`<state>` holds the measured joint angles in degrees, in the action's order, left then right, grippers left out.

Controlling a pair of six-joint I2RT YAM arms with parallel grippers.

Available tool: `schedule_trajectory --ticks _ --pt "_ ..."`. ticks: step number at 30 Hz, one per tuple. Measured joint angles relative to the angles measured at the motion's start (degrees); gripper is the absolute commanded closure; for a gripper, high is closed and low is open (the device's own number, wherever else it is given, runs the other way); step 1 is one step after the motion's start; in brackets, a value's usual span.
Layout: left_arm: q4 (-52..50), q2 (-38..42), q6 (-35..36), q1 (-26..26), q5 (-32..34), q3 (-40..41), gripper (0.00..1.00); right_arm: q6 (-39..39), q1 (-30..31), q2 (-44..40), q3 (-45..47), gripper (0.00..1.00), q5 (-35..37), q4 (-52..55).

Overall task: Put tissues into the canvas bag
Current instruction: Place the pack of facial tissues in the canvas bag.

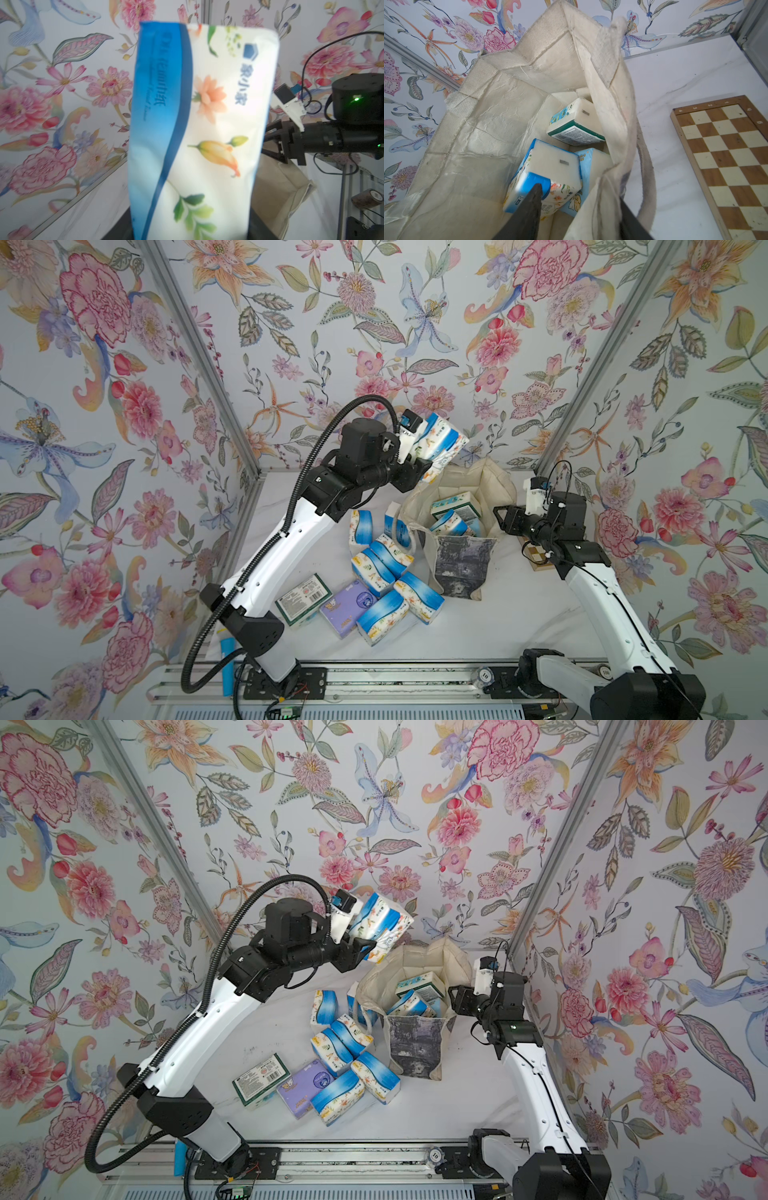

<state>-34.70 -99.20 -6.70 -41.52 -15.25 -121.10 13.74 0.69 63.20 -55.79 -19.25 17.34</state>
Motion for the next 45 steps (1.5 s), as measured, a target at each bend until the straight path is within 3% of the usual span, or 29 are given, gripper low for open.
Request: schedule_trajectory --ticks 6,10,21,26,32,36,40,45 --pt "-8.8 -19.0 0.7 -4.9 -0.5 -16.9 0.42 0.0 0.0 -1.0 0.0 0.5 0.2 0.5" --pt "-15.5 -25.3 0.6 -5.7 0.9 -17.9 0.42 0.0 -0.1 -1.1 0.0 0.5 0.2 0.8" --pt "-22.1 -25.0 0.1 -6.2 2.6 -10.7 0.36 0.0 -0.5 -1.1 0.0 0.5 0.2 1.0" --pt "-25.2 -25.2 0.9 -7.1 3.7 -11.1 0.27 0.0 -0.5 -1.1 0.0 0.5 0.2 1.0" --pt "-23.0 -25.3 1.7 -7.2 1.8 -12.7 0.08 0.0 -0.5 -1.1 0.0 0.46 0.2 1.0" --pt "-18.9 -25.3 1.7 -7.0 -2.3 -12.9 0.09 0.0 -0.5 -1.1 0.0 0.46 0.2 1.0" --pt "-13.3 -23.7 0.5 -6.6 -3.4 -11.8 0.21 0.0 -0.5 -1.1 0.0 0.46 0.2 1.0" --pt "-6.2 -14.9 -1.2 -6.3 5.8 -5.6 0.38 0.0 -0.5 -1.1 0.0 0.46 0.2 1.0"
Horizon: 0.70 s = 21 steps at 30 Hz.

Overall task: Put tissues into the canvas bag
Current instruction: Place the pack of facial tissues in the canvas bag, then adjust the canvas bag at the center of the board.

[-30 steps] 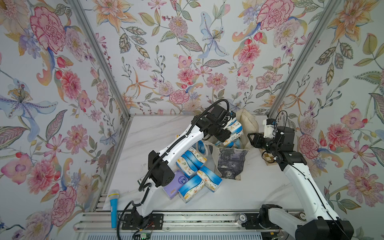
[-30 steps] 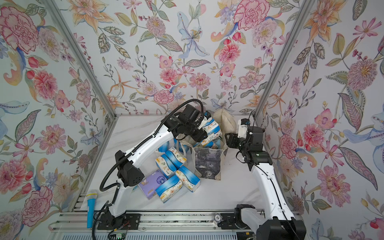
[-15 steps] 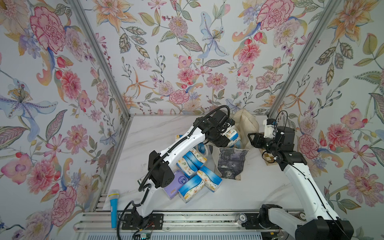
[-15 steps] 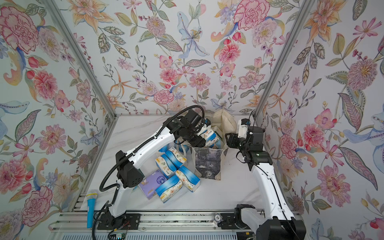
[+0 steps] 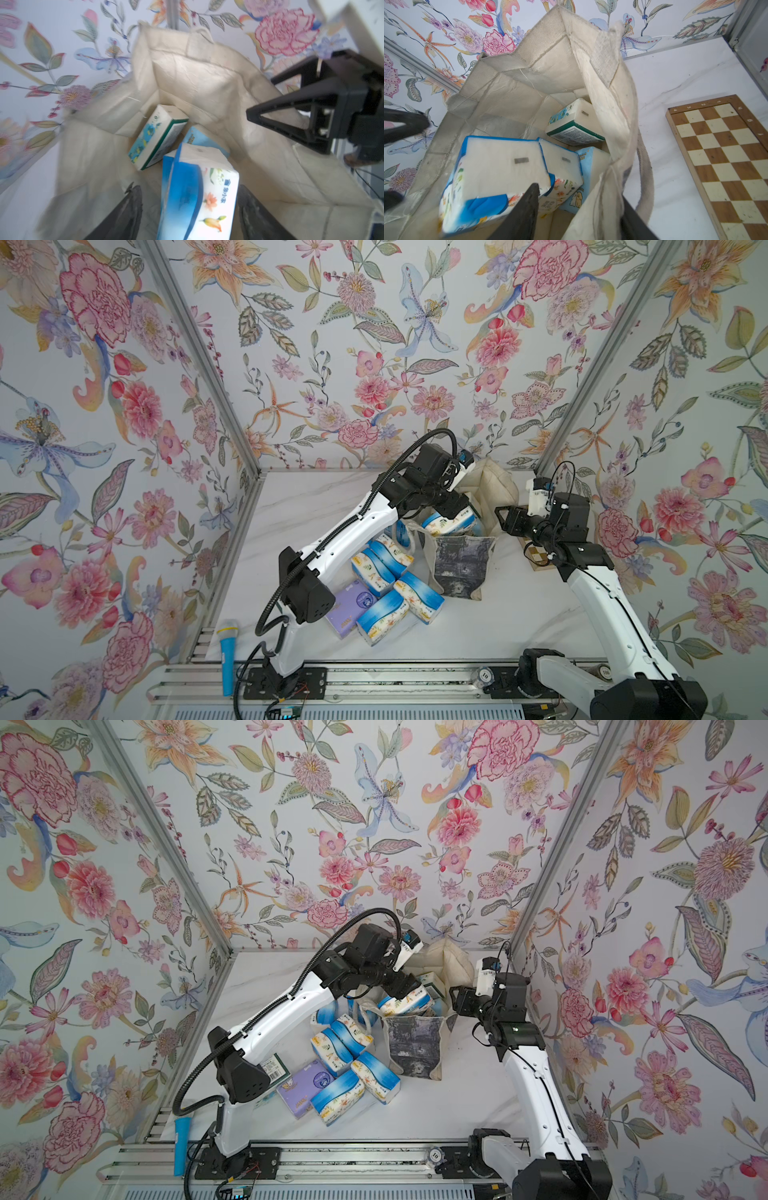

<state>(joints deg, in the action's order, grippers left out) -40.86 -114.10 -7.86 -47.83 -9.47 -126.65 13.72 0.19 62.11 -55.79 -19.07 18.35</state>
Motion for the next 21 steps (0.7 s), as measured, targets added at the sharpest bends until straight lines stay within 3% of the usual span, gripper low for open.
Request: schedule_trajectory --ticks 5,9,15,21 --pt "0.5 6.5 -0.5 1.2 14.9 1.0 0.42 0.0 0.0 -0.1 0.0 0.47 0.0 0.0" --pt "-0.4 6.4 -0.8 3.5 20.6 2.6 0.41 0.0 0.0 -0.1 0.0 0.47 0.0 0.0" --pt "-2.0 2.7 -1.3 5.2 22.3 6.2 0.27 0.0 0.0 -0.2 0.0 0.47 -0.2 0.0" --pt "-1.6 1.6 -1.2 6.6 18.7 8.0 0.22 0.0 0.0 -1.0 0.0 0.47 -0.2 0.3"
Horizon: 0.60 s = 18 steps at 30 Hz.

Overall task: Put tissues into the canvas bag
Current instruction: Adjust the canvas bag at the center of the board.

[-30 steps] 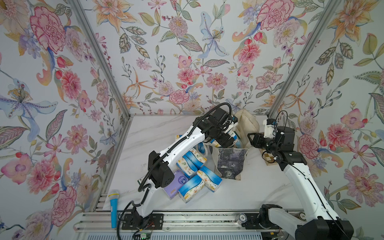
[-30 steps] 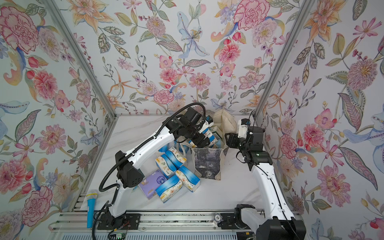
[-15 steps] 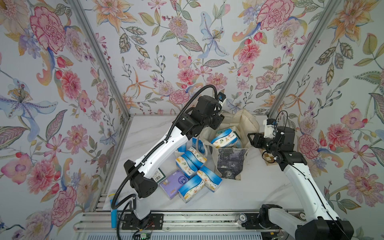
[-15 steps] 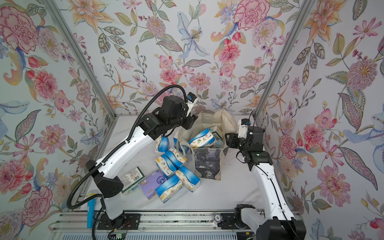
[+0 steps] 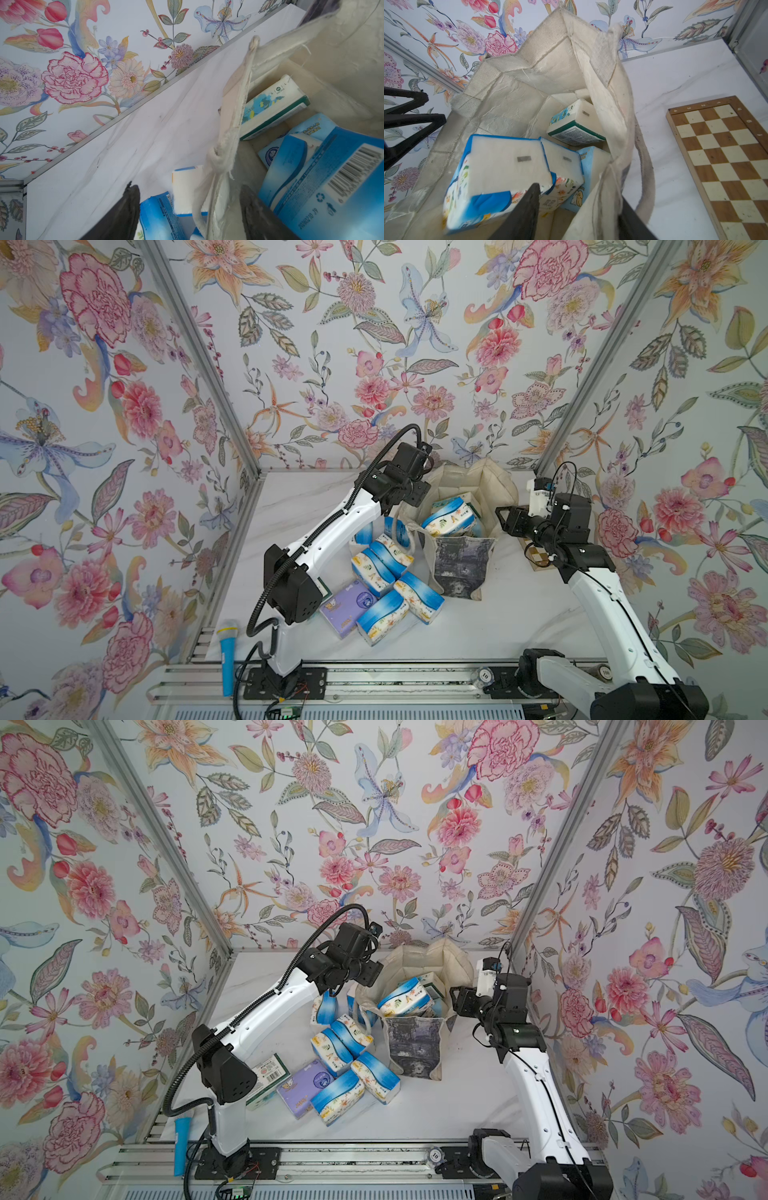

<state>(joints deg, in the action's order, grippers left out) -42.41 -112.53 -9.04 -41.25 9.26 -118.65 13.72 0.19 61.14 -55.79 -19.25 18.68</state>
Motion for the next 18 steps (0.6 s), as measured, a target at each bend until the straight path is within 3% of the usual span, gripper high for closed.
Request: schedule_trajectory --ticks 14,18 --pt "2.1 -0.9 0.2 2.7 -8.3 2.4 0.21 0.0 0.0 -0.1 0.0 0.47 0.0 0.1" --pt "4.0 -0.9 0.4 3.1 -12.5 4.5 0.3 0.0 0.0 -0.1 0.0 0.47 0.0 0.1"
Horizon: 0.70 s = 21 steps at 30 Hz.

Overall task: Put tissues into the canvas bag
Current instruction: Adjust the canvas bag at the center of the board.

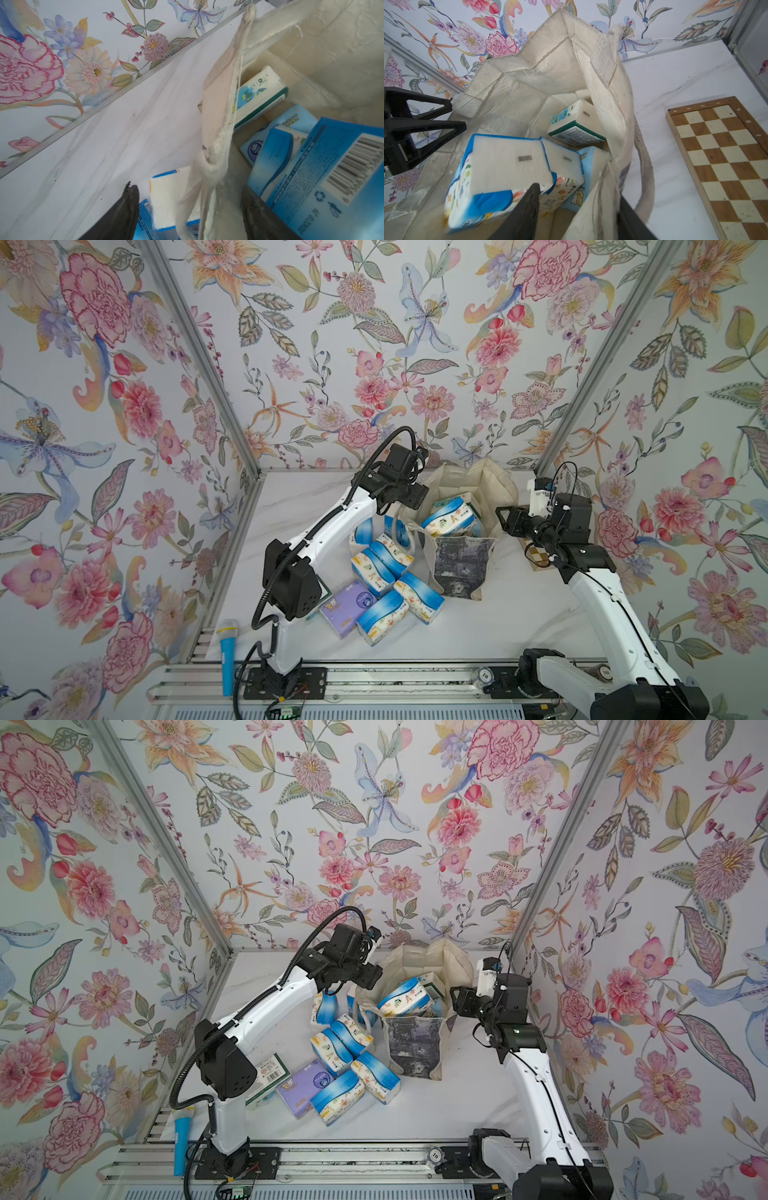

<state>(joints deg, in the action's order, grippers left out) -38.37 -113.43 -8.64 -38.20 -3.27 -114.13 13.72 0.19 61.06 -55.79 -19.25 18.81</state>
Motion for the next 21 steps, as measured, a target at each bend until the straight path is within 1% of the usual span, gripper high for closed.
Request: schedule_trajectory --ticks 2,3,4,7,9,10,13,15,17,19,21 --pt "0.2 0.0 0.0 0.3 -1.8 0.6 0.33 0.0 0.0 0.0 0.0 0.47 0.0 0.0" --pt "0.3 -0.2 0.1 0.5 -2.6 0.6 0.38 0.0 0.0 0.0 0.0 0.47 0.0 0.0" --pt "0.5 -0.3 0.2 0.7 -3.3 0.6 0.46 0.0 0.0 0.0 0.0 0.47 0.0 0.0" --pt "0.9 -1.2 0.5 1.3 -5.5 0.6 0.74 0.0 0.0 0.0 0.0 0.48 0.0 0.0" --pt "1.0 -2.3 0.3 1.6 -6.9 0.6 0.92 0.0 0.0 0.0 0.0 0.53 0.0 0.0" --pt "1.2 -2.9 0.2 1.8 -7.3 0.6 1.0 0.0 0.0 0.0 0.0 0.57 0.0 0.0" --pt "1.6 -3.6 0.0 1.9 -8.7 0.6 1.0 0.0 0.0 0.2 -0.4 0.7 0.0 0.5" --pt "2.4 -3.6 -0.5 1.9 -10.0 0.5 1.0 0.0 0.0 0.7 -1.3 0.76 0.0 1.0" --pt "3.7 -3.6 -1.4 1.9 -11.5 0.5 1.0 -0.1 0.0 1.1 -2.2 0.85 0.0 1.1" --pt "5.2 -3.6 -2.6 1.9 -13.4 0.5 1.0 0.3 0.1 1.6 -3.4 1.0 0.0 1.5" --pt "7.3 -3.6 -3.9 1.9 -15.0 0.5 1.0 0.4 0.3 1.9 -4.7 1.0 0.0 2.2"
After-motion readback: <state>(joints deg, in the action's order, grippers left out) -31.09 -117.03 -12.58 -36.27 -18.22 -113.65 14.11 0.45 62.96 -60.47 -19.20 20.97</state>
